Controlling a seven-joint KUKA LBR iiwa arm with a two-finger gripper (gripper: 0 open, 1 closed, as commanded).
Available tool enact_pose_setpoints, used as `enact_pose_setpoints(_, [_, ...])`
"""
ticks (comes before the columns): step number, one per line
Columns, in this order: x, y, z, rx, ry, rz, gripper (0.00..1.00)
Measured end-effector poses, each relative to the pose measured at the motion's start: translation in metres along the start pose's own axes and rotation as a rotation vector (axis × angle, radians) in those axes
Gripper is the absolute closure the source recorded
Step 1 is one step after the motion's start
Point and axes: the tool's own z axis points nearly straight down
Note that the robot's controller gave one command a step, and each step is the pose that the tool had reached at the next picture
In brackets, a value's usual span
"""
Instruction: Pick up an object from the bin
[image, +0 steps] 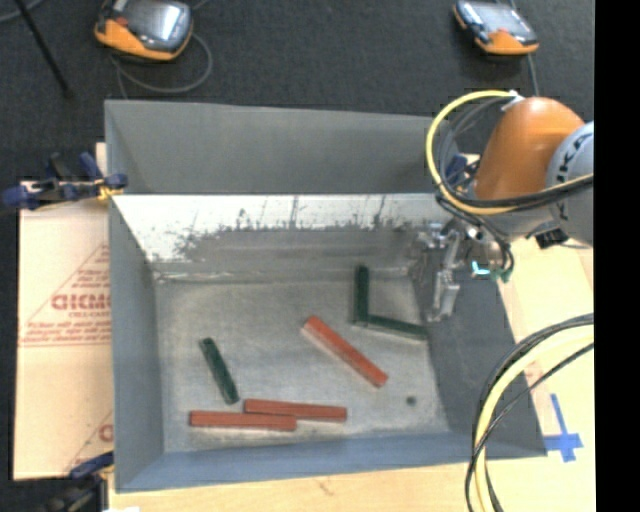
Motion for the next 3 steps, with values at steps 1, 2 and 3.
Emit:
enact_pose_setpoints(1, [0.057, 0.018, 0.06, -0.003, -0.001, 0.163, 0.0])
enact_pose_setpoints(2, [0.055, 0.017, 0.058, 0.001, -0.006, 0.158, 1.0])
enact_pose_setpoints(3, [0.072, 0.026, -0.108, 0.002, -0.016, 0.137, 1.0])
